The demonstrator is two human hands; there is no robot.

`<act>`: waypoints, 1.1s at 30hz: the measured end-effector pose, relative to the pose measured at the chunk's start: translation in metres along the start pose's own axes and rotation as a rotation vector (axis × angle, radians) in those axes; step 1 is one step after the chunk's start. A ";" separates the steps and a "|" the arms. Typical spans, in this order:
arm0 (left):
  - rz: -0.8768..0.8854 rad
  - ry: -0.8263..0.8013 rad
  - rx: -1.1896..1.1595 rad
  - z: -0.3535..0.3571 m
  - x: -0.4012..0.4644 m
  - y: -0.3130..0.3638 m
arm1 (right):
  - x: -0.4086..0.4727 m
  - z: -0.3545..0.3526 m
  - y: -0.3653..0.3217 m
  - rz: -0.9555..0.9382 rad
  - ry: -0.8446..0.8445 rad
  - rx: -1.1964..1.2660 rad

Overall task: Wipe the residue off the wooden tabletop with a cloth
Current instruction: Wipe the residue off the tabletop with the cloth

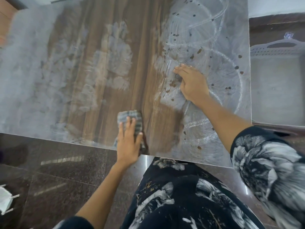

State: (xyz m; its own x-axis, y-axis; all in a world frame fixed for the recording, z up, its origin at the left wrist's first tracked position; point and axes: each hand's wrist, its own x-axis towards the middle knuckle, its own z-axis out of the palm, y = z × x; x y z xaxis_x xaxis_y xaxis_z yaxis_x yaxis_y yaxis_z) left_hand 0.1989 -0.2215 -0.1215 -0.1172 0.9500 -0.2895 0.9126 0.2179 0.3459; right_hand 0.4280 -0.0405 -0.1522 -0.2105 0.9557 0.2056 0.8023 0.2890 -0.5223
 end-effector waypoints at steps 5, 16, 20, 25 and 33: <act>-0.145 -0.008 0.069 0.022 -0.008 0.038 | 0.001 -0.002 -0.002 0.019 -0.010 -0.011; 0.482 -0.161 0.298 0.057 -0.022 0.104 | 0.002 -0.005 -0.001 0.132 0.146 0.045; 0.297 -0.059 0.148 0.027 0.071 0.096 | 0.007 -0.007 -0.001 0.203 0.191 0.042; -0.044 0.027 0.065 0.004 0.124 0.073 | 0.007 -0.005 0.000 0.190 0.181 0.022; 0.424 -0.066 0.236 0.029 0.088 0.115 | 0.010 0.001 0.005 0.245 0.197 0.025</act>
State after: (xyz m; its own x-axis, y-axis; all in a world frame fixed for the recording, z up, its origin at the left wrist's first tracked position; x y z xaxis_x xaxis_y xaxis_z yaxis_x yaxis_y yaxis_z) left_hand 0.3052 -0.1196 -0.1327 0.3018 0.9262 -0.2258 0.9394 -0.2486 0.2359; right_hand 0.4292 -0.0300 -0.1532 0.1019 0.9687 0.2264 0.8014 0.0549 -0.5956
